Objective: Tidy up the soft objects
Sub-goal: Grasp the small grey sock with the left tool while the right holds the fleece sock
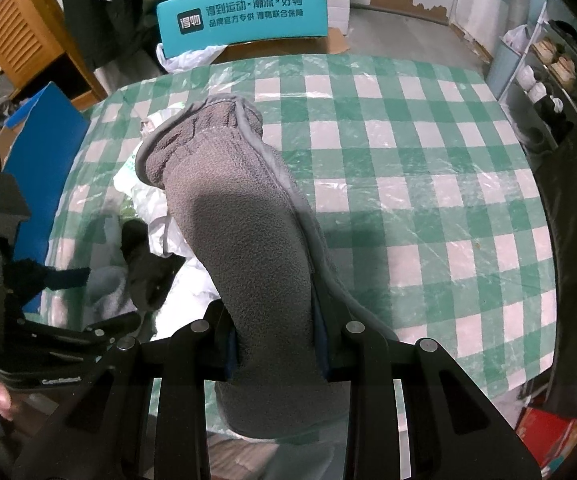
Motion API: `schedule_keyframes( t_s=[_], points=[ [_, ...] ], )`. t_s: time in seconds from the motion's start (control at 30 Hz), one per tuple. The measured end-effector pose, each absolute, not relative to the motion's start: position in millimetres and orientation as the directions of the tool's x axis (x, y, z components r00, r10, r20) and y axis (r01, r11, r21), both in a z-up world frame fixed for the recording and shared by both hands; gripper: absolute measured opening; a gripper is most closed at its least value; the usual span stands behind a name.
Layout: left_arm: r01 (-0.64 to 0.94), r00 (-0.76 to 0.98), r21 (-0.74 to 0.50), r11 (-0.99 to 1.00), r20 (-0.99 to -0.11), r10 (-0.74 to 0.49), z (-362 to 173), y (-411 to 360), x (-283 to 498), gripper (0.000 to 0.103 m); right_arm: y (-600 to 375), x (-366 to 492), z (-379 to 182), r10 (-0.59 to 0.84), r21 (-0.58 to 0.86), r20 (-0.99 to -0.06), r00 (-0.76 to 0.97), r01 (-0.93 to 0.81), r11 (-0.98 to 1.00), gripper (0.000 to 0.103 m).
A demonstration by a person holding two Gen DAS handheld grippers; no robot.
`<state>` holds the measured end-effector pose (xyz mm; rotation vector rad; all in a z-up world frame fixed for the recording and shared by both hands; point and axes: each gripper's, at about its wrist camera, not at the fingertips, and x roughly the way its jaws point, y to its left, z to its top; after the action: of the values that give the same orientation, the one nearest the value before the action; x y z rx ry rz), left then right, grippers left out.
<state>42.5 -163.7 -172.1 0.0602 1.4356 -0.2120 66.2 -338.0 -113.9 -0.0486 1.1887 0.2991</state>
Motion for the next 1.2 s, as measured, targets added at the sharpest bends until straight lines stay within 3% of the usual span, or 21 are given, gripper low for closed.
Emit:
schedule_keyframes(
  t_s=[0.17,0.23,0.33,0.77,1.2],
  points=[
    [0.197,0.129,-0.1,0.975,-0.983,-0.127,-173,-166,46,0.049,-336,67,-115,0.206,0.12,-0.92,0.334,-0.26,0.958,0.028],
    [0.201,0.126,-0.12,0.972,-0.981,-0.147,-172,-167,47,0.031,-336,66,-114,0.207,0.12,-0.919,0.336,-0.26,0.958,0.028],
    [0.201,0.139,-0.115,0.973,-0.98,-0.145,-169,-165,47,0.026,-336,66,-111,0.211,0.124,-0.915,0.344,-0.259,0.958,0.028],
    [0.166,0.209,-0.12,0.979,-0.966,-0.154,-138,-148,63,0.023,-332,71,-89,0.24,0.148,-0.893,0.38,-0.257,0.955,0.028],
    [0.174,0.317,-0.097,0.98,-0.937,-0.149,-94,-114,32,0.023,-319,73,-65,0.266,0.156,-0.868,0.419,-0.278,0.948,0.028]
  ],
)
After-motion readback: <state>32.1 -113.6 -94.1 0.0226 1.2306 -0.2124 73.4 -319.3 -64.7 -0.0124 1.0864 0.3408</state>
